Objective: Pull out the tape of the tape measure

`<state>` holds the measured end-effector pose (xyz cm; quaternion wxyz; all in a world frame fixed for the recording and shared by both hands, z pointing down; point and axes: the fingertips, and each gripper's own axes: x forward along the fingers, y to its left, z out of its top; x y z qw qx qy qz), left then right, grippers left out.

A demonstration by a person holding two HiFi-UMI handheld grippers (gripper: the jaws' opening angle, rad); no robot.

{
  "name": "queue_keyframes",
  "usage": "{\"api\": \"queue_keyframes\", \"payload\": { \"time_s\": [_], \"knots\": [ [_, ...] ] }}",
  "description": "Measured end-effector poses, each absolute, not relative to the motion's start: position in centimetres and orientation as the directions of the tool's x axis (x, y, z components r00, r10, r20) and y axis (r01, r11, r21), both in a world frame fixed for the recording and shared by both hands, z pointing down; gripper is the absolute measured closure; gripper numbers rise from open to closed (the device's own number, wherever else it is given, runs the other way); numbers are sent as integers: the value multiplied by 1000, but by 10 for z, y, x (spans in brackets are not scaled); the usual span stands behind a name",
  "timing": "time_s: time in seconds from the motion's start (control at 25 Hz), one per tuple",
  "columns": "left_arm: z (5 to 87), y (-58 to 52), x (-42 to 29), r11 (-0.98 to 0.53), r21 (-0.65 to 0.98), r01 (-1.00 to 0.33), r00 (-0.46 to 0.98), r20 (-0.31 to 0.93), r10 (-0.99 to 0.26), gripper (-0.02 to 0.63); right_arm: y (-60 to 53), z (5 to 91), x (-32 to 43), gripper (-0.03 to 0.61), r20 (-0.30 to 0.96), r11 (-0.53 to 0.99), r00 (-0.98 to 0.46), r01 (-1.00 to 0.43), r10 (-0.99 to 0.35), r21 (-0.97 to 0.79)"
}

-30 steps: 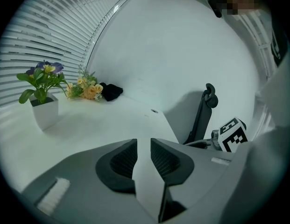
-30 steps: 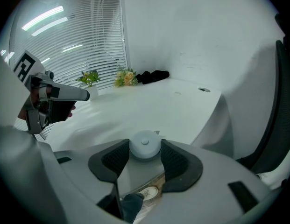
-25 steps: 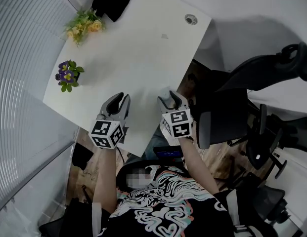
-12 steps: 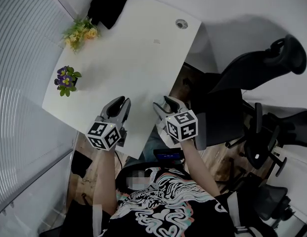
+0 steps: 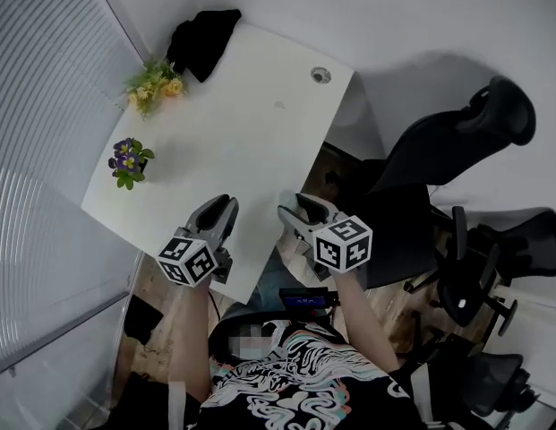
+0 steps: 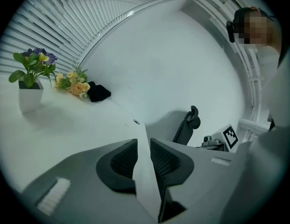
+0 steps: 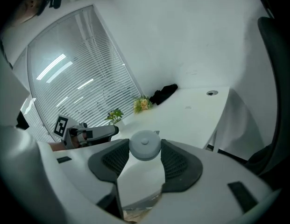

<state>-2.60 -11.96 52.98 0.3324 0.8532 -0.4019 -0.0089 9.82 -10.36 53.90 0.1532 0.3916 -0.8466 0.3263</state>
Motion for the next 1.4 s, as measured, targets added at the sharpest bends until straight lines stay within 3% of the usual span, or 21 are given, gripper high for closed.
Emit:
{"api": "queue_keyframes", "payload": {
  "time_s": [0.72, 1.4],
  "knots": [
    [492, -103, -25, -503, 651, -569, 732, 120, -671, 525, -91, 496, 99, 364, 451, 516, -700, -714, -554, -473],
    [464, -79, -15, -528, 751, -396, 799, -2, -602, 522, -52, 463, 88, 364, 383, 617, -824, -567, -418, -546]
  ]
}}
